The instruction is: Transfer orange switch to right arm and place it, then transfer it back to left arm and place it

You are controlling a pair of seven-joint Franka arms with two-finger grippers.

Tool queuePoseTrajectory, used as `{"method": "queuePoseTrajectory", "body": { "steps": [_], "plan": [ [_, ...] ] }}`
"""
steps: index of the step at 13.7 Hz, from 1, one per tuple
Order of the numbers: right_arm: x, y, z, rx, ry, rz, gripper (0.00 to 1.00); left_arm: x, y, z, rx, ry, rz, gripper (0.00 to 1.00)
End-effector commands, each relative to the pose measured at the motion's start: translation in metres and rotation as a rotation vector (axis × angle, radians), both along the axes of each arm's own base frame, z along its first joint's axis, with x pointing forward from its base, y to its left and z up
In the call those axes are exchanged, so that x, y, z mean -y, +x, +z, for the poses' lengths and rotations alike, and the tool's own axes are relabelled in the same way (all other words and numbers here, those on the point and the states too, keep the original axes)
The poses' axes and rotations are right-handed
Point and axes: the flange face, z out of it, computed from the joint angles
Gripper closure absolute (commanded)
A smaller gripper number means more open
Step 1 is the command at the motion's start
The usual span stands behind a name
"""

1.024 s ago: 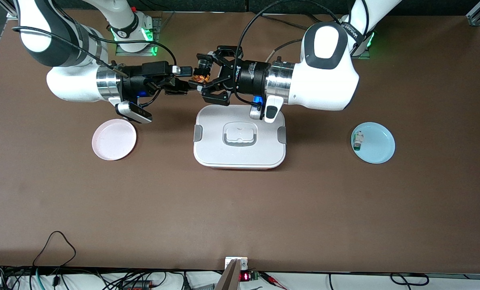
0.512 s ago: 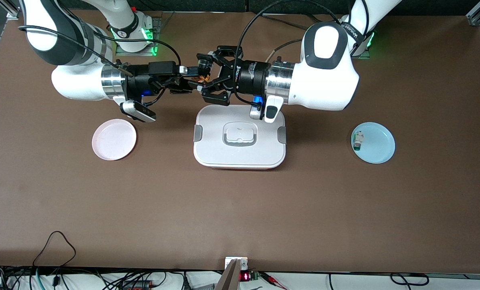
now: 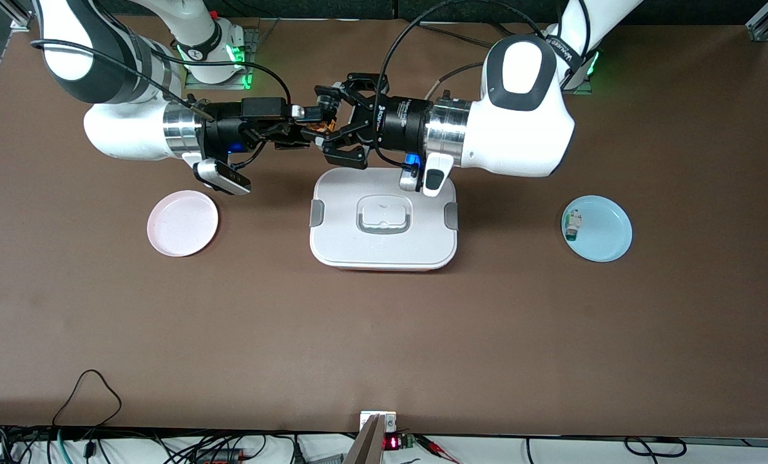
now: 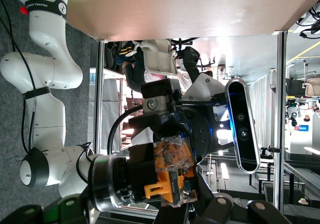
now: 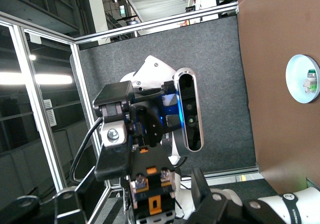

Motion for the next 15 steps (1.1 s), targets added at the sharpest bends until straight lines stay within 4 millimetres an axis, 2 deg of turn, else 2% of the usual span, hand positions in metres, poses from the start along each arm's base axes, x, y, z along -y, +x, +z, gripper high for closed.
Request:
{"method": "queuePoseTrajectory", "body": {
  "steps": [1, 3, 11, 15],
  "plan": [
    [0.0003, -0.0026, 0.0069, 0.046, 0.014, -0.024, 0.42, 0.0006, 0.0038, 0.0062, -0.019, -0.028, 0.007, 0.99],
    [0.0003, -0.0026, 0.0086, 0.055, 0.015, -0.025, 0.50, 0.0005, 0.0040, 0.0069, -0.017, -0.028, 0.007, 0.99],
    [0.0003, -0.0027, 0.0085, 0.093, 0.014, -0.027, 0.60, 0.0006, 0.0038, 0.0062, -0.018, -0.027, 0.007, 0.99],
    [0.0002, -0.0025, 0.0092, 0.095, 0.014, -0.027, 0.61, 0.0006, 0.0038, 0.0062, -0.018, -0.027, 0.007, 0.99]
  ]
}}
